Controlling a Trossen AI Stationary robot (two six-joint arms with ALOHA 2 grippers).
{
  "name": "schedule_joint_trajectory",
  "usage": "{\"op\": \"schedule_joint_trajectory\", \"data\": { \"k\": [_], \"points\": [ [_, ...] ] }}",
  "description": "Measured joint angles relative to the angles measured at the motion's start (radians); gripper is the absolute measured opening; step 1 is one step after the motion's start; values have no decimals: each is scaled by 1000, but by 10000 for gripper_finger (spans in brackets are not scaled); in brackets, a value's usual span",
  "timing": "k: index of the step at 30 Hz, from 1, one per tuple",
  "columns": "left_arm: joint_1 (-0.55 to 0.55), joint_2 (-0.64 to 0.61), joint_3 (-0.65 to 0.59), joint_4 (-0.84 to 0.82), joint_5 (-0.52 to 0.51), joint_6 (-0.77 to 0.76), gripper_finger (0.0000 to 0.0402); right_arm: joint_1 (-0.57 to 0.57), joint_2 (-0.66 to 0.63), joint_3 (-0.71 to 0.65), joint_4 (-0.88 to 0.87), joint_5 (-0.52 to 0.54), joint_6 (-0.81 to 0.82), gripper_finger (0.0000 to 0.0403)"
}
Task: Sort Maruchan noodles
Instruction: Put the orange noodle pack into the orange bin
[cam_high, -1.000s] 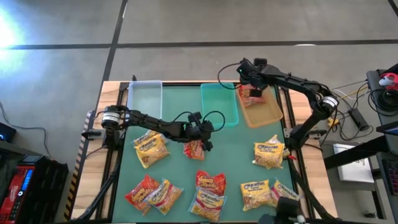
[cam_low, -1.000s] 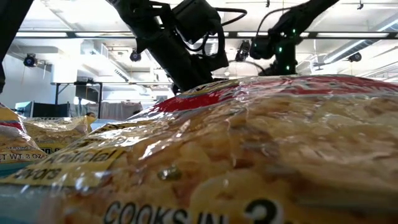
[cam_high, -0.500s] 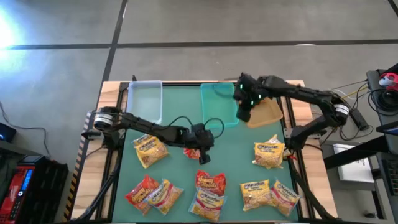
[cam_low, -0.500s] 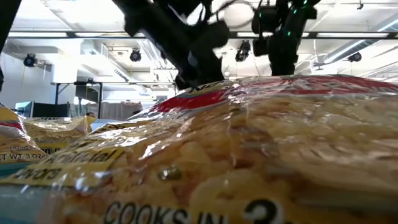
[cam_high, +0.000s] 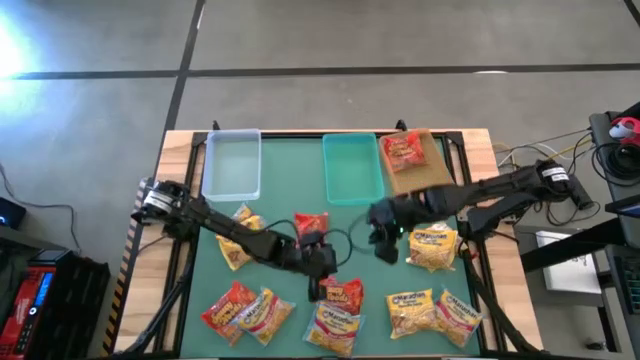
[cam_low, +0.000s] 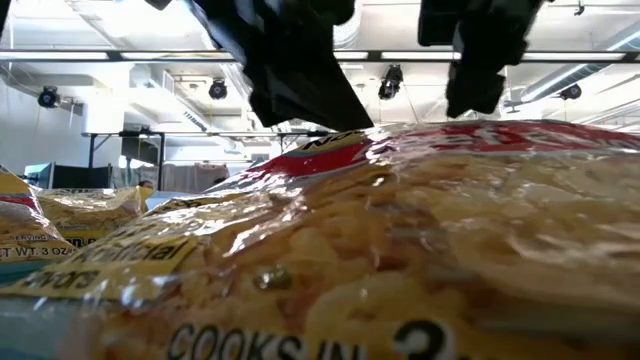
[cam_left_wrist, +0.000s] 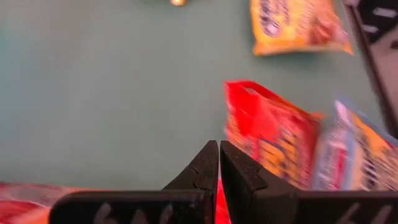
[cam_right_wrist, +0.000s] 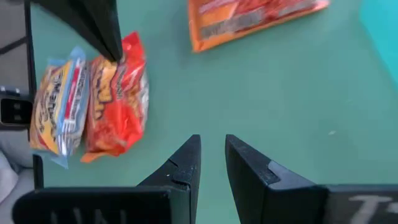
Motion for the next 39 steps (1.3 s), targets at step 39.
{"op": "schedule_joint_trajectory", "data": {
  "k": [39],
  "points": [
    [-86,30,0,3,-25,-187,0,196,176,-40,252,-35,292,154]
  ]
}}
